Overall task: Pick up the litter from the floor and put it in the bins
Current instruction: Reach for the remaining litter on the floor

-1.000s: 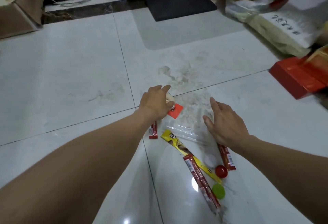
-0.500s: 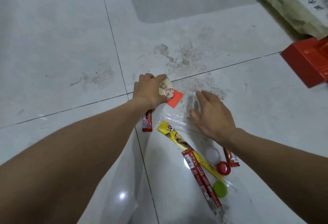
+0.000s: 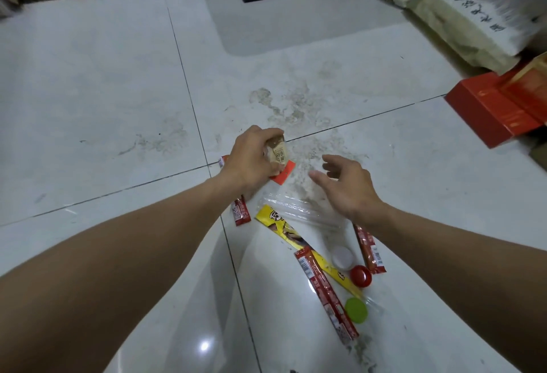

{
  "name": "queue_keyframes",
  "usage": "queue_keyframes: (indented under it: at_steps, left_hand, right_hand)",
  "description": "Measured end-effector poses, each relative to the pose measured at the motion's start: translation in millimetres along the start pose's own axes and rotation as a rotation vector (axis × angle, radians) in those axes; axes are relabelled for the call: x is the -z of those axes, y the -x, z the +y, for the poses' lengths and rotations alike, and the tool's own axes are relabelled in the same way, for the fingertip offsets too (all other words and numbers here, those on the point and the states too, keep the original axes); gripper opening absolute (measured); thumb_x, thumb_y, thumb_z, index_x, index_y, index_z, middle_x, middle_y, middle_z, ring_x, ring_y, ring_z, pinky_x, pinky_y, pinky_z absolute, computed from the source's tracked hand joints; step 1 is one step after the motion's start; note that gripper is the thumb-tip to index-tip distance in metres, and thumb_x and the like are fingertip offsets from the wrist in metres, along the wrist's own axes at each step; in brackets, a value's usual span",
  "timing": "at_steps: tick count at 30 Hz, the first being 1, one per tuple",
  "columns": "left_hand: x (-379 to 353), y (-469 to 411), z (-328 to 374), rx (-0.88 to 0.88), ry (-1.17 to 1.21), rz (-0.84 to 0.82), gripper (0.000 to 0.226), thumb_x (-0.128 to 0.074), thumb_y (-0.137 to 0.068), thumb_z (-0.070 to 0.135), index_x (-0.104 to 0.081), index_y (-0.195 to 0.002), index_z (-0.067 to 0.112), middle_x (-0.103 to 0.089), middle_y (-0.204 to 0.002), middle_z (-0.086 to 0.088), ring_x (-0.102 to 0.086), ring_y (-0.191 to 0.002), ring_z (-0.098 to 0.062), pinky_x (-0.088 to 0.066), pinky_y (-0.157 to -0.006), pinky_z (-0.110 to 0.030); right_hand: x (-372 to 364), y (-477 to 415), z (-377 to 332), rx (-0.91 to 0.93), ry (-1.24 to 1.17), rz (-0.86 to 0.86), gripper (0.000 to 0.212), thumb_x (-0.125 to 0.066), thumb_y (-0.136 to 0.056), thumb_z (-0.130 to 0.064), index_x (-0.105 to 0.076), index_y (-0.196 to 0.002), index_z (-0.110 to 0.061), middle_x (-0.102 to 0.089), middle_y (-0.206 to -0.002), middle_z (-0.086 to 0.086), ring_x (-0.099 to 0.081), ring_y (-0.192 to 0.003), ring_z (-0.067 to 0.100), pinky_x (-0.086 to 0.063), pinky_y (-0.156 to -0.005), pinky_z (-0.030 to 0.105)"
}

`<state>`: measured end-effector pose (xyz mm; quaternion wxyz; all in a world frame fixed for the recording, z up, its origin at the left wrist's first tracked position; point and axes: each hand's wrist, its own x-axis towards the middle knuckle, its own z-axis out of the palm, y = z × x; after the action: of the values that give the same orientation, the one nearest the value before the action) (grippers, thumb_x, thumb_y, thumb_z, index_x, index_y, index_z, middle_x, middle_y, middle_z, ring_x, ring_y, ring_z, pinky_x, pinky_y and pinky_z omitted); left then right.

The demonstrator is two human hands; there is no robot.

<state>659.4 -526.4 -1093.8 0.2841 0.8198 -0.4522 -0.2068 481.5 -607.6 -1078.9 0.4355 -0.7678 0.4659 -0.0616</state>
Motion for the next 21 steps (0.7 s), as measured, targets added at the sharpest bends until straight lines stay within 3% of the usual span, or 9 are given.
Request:
queue_keyframes:
  at_steps: [4, 8, 11, 14, 16, 18, 21]
  left_hand:
    - [6.1, 10.4, 25.7, -0.031, 0.113, -0.023, 0.071, -0.086, -0.067, 0.012, -0.057, -0.131, 0.02, -0.054, -0.106, 0.006, -0.051, -0.1, -0.008, -0.033, -0.083, -0.009]
    - [8.7, 23.1, 45.9, -0.022, 0.268, -0.078, 0.08, -0.092, -0.058, 0.013, -0.059, -0.13, 0.02, -0.063, -0.122, 0.002, -0.059, -0.112, -0.013, -0.047, -0.1, -0.031]
    - [13.2, 32.0, 55.2, -0.024, 0.349, -0.123, 0.082, -0.091, -0.058, 0.007, -0.057, -0.132, 0.019, -0.063, -0.125, 0.001, -0.061, -0.112, -0.014, -0.049, -0.099, -0.037]
    - [19.4, 39.6, 59.1, -0.033, 0.35, -0.139, 0.082, -0.09, -0.061, 0.005, -0.056, -0.133, 0.021, -0.063, -0.119, 0.002, -0.063, -0.088, -0.008, -0.054, -0.091, -0.035]
    - [23.6, 42.7, 57.4, -0.028, 0.324, -0.133, 0.079, -0.088, -0.065, 0.007, -0.054, -0.135, 0.024, -0.06, -0.113, 0.0, -0.062, -0.077, -0.019, -0.058, -0.079, -0.034]
    - [26.1, 43.3, 48.8, -0.02, 0.199, -0.12, 0.072, -0.084, -0.072, 0.013, -0.051, -0.136, 0.025, -0.055, -0.118, 0.0, -0.061, -0.089, -0.02, -0.051, -0.078, -0.026]
    - [27.1, 44.4, 28.0, 0.014, -0.013, -0.108, 0.062, -0.077, -0.081, 0.017, -0.05, -0.137, 0.021, -0.055, -0.125, -0.004, -0.054, -0.109, -0.018, -0.04, -0.09, -0.025]
  right_hand:
    - [10.7, 0.0, -14.6, -0.132, -0.369, -0.017, 0.052, -0.068, -0.089, -0.027, -0.051, -0.136, -0.014, -0.061, -0.127, 0.005, -0.059, -0.113, 0.017, -0.047, -0.101, 0.034]
    - [17.2, 5.9, -23.7, -0.16, -0.502, -0.082, 0.046, -0.069, -0.089, -0.016, -0.055, -0.132, -0.008, -0.066, -0.116, 0.011, -0.063, -0.107, 0.023, -0.05, -0.096, 0.04]
    - [23.4, 11.4, -30.1, -0.186, -0.556, -0.112, 0.037, -0.072, -0.084, -0.008, -0.06, -0.119, -0.004, -0.07, -0.106, 0.017, -0.067, -0.1, 0.031, -0.052, -0.095, 0.046]
    - [29.3, 16.0, -34.6, -0.196, -0.587, -0.094, 0.027, -0.074, -0.08, 0.0, -0.062, -0.104, -0.004, -0.07, -0.1, 0.02, -0.07, -0.079, 0.028, -0.058, -0.08, 0.041]
    - [31.2, 15.3, -34.0, -0.204, -0.543, -0.027, 0.021, -0.075, -0.079, 0.002, -0.063, -0.092, -0.009, -0.071, -0.095, 0.018, -0.069, -0.073, 0.025, -0.059, -0.072, 0.039]
    - [32.4, 11.3, -28.9, -0.234, -0.479, 0.065, 0.022, -0.077, -0.077, -0.002, -0.062, -0.085, -0.015, -0.071, -0.091, 0.014, -0.071, -0.078, 0.026, -0.059, -0.079, 0.044]
    - [35.5, 7.6, -21.7, -0.269, -0.448, 0.141, 0.022, -0.078, -0.077, -0.005, -0.062, -0.082, -0.02, -0.071, -0.093, 0.01, -0.071, -0.077, 0.023, -0.059, -0.08, 0.041]
